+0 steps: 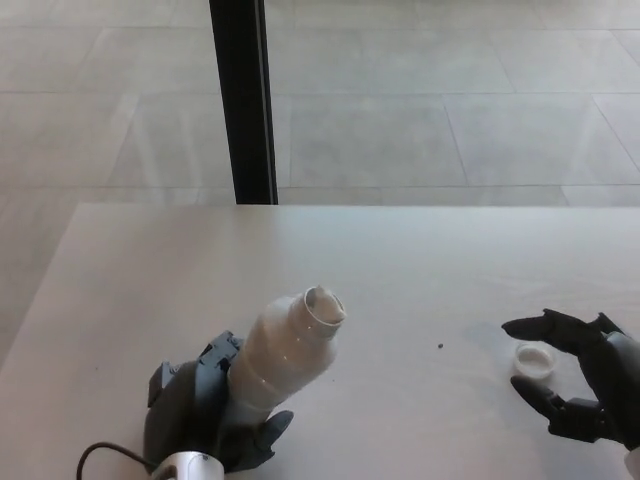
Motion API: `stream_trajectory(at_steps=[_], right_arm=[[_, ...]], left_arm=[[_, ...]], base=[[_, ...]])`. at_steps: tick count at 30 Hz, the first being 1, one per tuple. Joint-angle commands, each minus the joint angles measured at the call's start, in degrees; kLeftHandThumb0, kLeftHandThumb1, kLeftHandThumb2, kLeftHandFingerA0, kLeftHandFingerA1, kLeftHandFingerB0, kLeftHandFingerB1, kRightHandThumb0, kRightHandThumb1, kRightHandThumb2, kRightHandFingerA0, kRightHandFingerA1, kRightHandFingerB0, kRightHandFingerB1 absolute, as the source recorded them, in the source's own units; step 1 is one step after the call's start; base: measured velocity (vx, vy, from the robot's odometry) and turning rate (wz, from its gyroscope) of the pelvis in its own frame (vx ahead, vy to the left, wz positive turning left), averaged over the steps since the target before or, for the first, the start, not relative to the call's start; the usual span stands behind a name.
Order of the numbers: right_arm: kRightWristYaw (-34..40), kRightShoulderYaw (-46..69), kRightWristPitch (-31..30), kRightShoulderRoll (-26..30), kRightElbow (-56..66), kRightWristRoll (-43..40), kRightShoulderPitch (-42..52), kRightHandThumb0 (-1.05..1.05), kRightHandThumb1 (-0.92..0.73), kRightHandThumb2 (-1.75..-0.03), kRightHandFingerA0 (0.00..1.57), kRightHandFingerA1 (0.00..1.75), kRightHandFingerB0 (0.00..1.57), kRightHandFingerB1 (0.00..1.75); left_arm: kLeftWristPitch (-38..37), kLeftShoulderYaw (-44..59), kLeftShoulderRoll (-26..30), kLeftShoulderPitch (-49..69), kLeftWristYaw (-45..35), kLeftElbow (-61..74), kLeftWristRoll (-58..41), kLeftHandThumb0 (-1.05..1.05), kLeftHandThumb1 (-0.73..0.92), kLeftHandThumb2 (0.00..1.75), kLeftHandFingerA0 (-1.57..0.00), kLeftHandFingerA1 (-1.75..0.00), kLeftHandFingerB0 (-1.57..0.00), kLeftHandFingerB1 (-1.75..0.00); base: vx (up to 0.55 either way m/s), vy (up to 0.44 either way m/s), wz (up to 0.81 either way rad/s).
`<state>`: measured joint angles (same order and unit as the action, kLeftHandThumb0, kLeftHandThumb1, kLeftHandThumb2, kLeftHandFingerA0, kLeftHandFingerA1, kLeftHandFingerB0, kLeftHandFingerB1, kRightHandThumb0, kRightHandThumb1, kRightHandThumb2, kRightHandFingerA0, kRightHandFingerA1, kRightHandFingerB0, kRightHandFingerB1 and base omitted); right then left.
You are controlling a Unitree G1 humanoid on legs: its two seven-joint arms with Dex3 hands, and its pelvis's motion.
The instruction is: The robot uses its left hand to to lift the bottle kept on the middle of the desk and tilts it towards its right hand. It then uses its right hand to rotate its cap to open it and places the bottle and cap back on the desk
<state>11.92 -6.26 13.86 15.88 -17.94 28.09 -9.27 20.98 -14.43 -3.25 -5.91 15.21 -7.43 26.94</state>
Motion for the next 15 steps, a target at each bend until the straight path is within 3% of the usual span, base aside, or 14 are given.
stream_trajectory(at_steps=[1,3,4,5,6,7,8,9,10,11,12,14,15], right_arm=[[4.31,0.74,3.33,0.05,1.16,0.4,0.16,-0.52,-0.65,-0.58,0.0,0.97,0.34,0.35],[4.76,0.67,1.86,-0.03,2.63,1.51,0.57,-0.55,-0.64,-0.59,0.0,0.74,0.23,0.34],[5.85,0.8,0.64,-0.04,3.93,2.84,0.64,-0.57,-0.64,-0.61,0.0,0.62,0.16,0.33],[6.47,0.97,0.97,0.0,3.94,3.02,0.55,-0.56,-0.64,-0.6,0.0,0.61,0.16,0.32],[6.74,1.18,1.3,0.05,3.86,2.91,0.39,-0.59,-0.6,-0.71,0.0,0.66,0.15,0.38],[6.91,1.79,1.77,0.11,3.69,2.28,-0.21,-0.53,-0.63,-0.59,0.0,0.67,0.22,0.32],[6.46,2.17,1.78,0.14,3.96,1.68,-0.48,-0.51,-0.63,-0.59,0.0,0.64,0.24,0.32],[5.92,2.4,1.67,0.27,4.27,1.28,-0.66,-0.51,-0.63,-0.59,0.0,0.65,0.25,0.33],[5.75,2.49,1.63,0.35,4.36,1.2,-0.77,-0.51,-0.63,-0.59,0.0,0.65,0.25,0.33],[5.68,2.57,1.41,0.45,4.56,1.28,-0.88,-0.49,-0.63,-0.59,0.0,0.69,0.27,0.33],[5.6,2.65,1.11,0.52,4.85,1.4,-0.92,-0.49,-0.63,-0.59,0.0,0.69,0.27,0.33],[5.66,2.59,1.35,0.57,4.71,1.43,-0.95,-0.49,-0.61,-0.62,0.0,0.76,0.27,0.35],[5.71,2.55,1.53,0.61,4.64,1.47,-0.87,-0.49,-0.61,-0.62,0.0,0.76,0.27,0.35]], left_arm=[[11.03,-5.28,5.84,3.5,-6.81,-6.61,5.1,-0.34,0.69,0.64,-0.81,-1.35,-0.77,-1.0],[12.57,-9.58,9.6,1.62,-10.76,-7.54,8.6,-0.36,0.66,0.66,-0.84,-1.42,-0.78,-1.11],[17.24,-14.68,13.19,-2.31,-18.34,-8.73,12.44,-0.45,0.72,0.62,-0.72,-1.14,-0.65,-0.84],[19.54,-18.08,15.25,-4.74,-23.08,-9.47,15.12,-0.54,0.75,0.61,-0.59,-1.02,-0.43,-0.68],[20.31,-20.49,16.96,-6.66,-26.7,-10.05,16.63,-0.58,0.73,0.62,-0.5,-0.81,-0.46,-0.61],[19.28,-25.15,20.85,-11.3,-35.71,-12.01,20.66,-0.66,0.73,0.62,-0.48,-0.62,-0.5,-0.49],[19.36,-27.1,22.57,-14.04,-40.28,-12.75,22.07,-0.67,0.69,0.61,-0.4,-0.63,-0.51,-0.5],[19.43,-27.69,23.73,-15.59,-42.3,-11.98,22.61,-0.72,0.6,0.62,-0.23,-0.63,-0.37,-0.51],[19.49,-28.01,24.16,-16.17,-42.8,-11.66,22.62,-0.72,0.6,0.62,-0.23,-0.63,-0.37,-0.51],[20.27,-28.0,24.7,-17.48,-44.02,-10.99,21.99,-0.74,0.45,0.87,0.0,-0.43,-0.04,-0.39],[21.31,-27.8,25.5,-19.17,-45.9,-9.9,21.3,-0.74,0.45,0.87,0.0,-0.43,-0.04,-0.39],[22.37,-26.99,26.51,-21.23,-47.12,-8.28,19.38,-0.88,0.51,0.87,0.0,-0.17,-0.14,0.0],[22.75,-26.44,26.98,-22.51,-47.72,-7.62,18.28,-0.88,0.51,0.87,0.0,-0.17,-0.14,0.0]], base=[[0.0,0.0,0.0],[0.0,0.0,0.0],[0.0,0.0,0.0],[0.0,0.0,0.0],[0.0,0.0,0.0],[0.0,0.0,0.0],[0.0,0.0,0.0],[0.0,0.0,0.0],[0.0,0.0,0.0],[0.0,0.0,0.0],[0.0,0.0,0.0],[0.0,0.0,0.0],[0.0,0.0,0.0]])
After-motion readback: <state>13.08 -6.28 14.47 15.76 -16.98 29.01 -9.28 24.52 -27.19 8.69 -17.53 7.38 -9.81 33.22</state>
